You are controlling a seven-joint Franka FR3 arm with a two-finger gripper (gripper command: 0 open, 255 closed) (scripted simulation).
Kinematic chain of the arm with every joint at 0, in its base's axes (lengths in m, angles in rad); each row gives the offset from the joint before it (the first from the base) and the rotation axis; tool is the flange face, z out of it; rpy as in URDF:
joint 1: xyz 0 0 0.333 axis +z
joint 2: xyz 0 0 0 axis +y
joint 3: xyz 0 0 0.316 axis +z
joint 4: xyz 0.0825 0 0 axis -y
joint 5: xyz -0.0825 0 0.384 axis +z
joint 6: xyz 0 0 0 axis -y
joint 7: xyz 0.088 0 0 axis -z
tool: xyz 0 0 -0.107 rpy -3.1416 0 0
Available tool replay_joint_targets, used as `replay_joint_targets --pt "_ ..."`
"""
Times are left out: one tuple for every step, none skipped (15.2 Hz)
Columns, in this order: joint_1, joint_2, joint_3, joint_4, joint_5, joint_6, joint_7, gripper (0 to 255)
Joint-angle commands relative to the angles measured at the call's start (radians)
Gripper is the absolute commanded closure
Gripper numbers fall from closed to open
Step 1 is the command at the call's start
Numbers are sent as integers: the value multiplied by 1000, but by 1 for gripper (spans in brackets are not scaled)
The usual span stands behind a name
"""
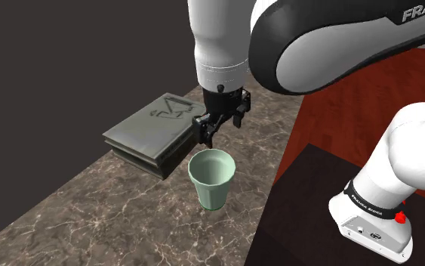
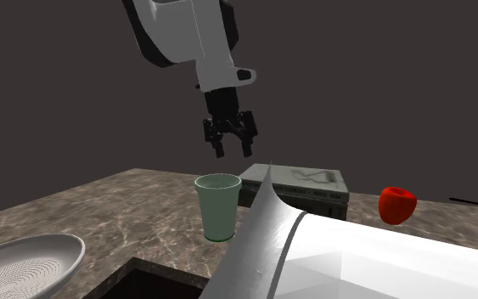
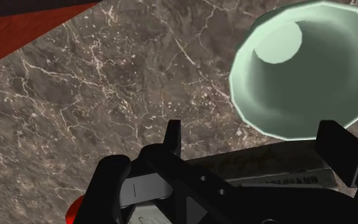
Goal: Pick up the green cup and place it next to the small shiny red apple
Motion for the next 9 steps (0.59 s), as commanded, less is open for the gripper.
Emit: replay_joint_targets --pt "-2 66 54 32 -23 14 65 0" --pt "-6 103 80 49 -41 22 97 0" --pt "-9 142 105 67 -61 29 130 0" --pt "-10 184 129 87 -85 34 166 0" --pt "-11 227 153 108 -112 38 203 0" --pt "-11 273 175 130 -143 40 241 0" --pt "-8 322 195 154 -176 40 281 0" --pt "-1 372 211 179 -213 38 322 0" --pt "3 380 211 183 -219 38 328 0"
